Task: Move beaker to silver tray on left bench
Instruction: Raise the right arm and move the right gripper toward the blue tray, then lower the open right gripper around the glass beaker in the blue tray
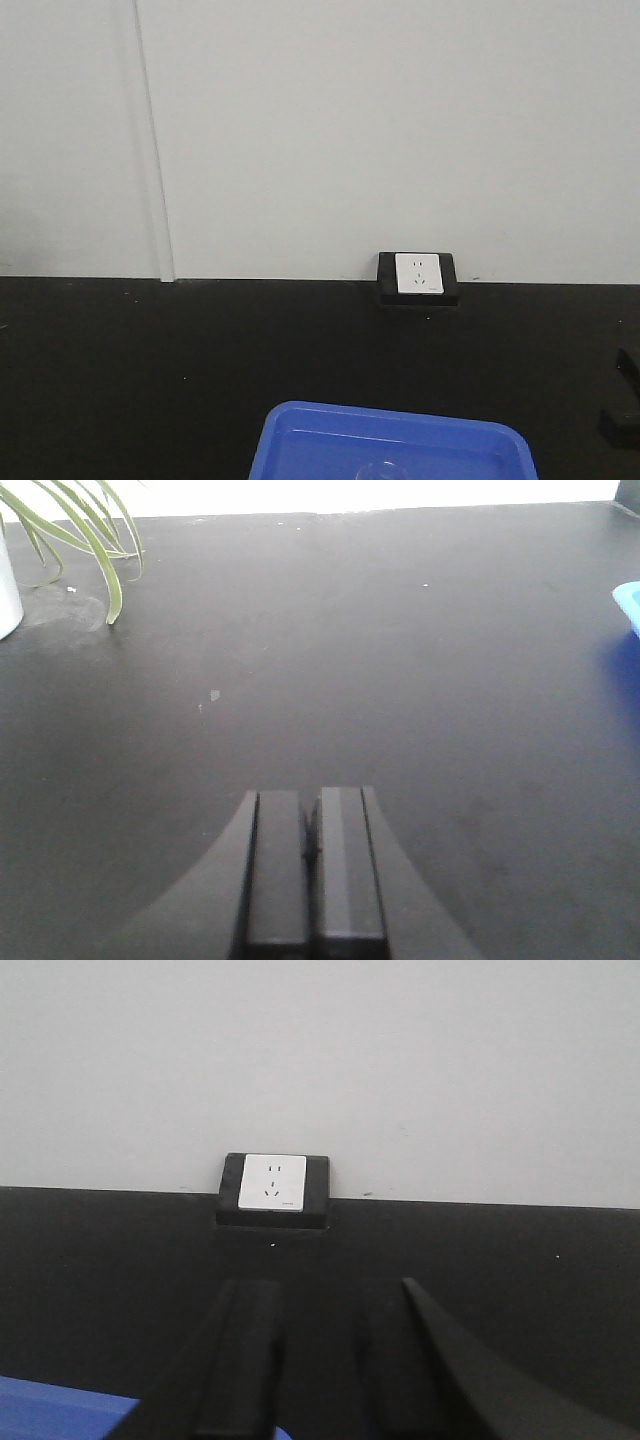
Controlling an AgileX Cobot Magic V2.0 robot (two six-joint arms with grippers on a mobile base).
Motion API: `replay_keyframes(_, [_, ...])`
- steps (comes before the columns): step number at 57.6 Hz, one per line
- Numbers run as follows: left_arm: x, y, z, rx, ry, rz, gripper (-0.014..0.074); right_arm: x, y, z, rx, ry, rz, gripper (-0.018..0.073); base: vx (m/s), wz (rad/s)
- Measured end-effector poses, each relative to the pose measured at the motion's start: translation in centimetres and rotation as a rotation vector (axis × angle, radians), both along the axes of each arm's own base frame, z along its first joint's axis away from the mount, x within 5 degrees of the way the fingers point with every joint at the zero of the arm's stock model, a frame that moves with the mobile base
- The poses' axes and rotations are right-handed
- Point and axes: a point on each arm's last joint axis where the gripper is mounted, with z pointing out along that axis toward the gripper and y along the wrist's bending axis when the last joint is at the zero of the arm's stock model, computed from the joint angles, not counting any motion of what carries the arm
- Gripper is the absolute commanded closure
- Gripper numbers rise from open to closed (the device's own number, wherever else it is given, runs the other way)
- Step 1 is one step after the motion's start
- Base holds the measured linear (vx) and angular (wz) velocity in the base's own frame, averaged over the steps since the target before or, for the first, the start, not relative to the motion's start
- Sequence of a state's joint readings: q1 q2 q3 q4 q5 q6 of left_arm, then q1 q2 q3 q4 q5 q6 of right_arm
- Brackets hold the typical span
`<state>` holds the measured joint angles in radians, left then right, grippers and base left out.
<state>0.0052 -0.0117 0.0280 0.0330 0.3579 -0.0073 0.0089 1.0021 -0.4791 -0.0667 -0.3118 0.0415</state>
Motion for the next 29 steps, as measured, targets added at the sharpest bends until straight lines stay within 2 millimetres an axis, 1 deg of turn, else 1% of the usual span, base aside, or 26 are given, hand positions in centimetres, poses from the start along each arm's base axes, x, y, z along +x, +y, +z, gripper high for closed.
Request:
replay_keyframes(5, [0.00,0.00,0.00,0.000,0.000,0.000,0.0595,0.00,0.00,0.01,0.000,-0.001,0.000,-0.0079,0.00,0.00])
replay_keyframes(9, [0.00,0.00,0.00,0.000,0.000,0.000,0.0595,0.00,0.00,0.01,0.000,-0.001,0.000,-0.0161,0.00,0.00])
replay_keyframes(10, [0.00,0.00,0.00,0.000,0.000,0.000,0.0595,0.00,0.00,0.01,0.001,-0.002,0.000,-0.0169,0.00,0.00])
replay_keyframes(17, [0.00,0.00,0.00,0.000,0.000,0.000,0.0595,0.01,0.01,0.09,0.012,-0.010,-0.001,-0.0165,0.00,0.00])
replay_keyframes(24, [0.00,0.00,0.00,0.000,0.000,0.000,0.0595,0.05,0.12,0.62,0.095,-0.065,0.004,-0.0148,0.00,0.00])
replay_keyframes(29, [0.00,0.00,0.00,0.000,0.000,0.000,0.0595,0.32,0.60,0.84,0.100,-0.104,0.060,-0.0125,0.00,0.00])
